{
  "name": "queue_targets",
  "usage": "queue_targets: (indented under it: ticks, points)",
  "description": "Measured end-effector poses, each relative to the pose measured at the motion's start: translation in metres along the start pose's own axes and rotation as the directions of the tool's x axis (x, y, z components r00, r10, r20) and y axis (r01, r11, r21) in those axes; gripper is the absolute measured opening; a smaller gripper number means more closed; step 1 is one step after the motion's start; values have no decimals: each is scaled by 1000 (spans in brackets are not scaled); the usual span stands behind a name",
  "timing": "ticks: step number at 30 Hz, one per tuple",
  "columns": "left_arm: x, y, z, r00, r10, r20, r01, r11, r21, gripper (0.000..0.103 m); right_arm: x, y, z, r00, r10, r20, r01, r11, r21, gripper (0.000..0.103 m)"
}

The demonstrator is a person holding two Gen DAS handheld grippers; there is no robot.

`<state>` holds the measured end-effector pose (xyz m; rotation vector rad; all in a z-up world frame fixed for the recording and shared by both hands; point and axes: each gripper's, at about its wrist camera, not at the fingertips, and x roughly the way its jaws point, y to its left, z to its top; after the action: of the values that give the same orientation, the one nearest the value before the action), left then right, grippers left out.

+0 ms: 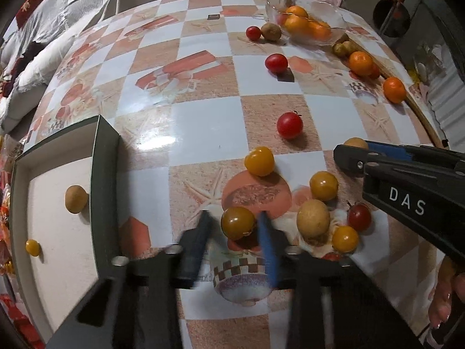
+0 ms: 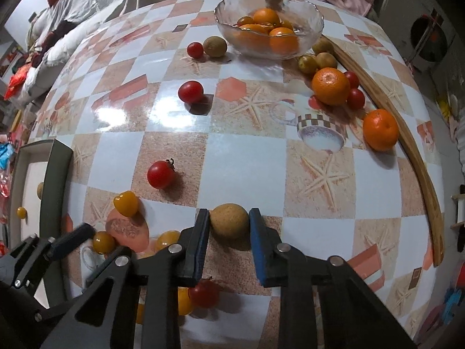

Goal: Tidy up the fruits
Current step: 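Grasp a dark yellow tomato with left tool while right tool grasps a brown fruit, then carry both held fruits into the white tray and open both tools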

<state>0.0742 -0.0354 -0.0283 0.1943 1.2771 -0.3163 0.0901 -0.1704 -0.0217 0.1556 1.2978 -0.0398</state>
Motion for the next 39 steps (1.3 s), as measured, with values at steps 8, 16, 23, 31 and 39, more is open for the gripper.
queue_targets:
  ticks: [8,16,23,31,39]
  points:
    - [-14,17,-3,997,-76,6,76,995,-62,23,-16,-3,-9,999,49,18,-50,998,26,30]
    - [-35,27,-3,996,-82,41,85,994,-73,23,-31,2,-12,996,86,25,-87,996,35,30]
    - [-53,41,-2,995,-67,80,73,994,-81,23,-40,20,-10,994,105,32,-105,994,10,30]
    - [-68,76,-12,994,-37,107,51,990,-132,23,-48,57,-5,990,137,40,-135,990,-45,30]
    - [-76,127,-34,994,14,109,9,977,-212,23,-47,118,0,984,179,26,-174,976,-127,30]
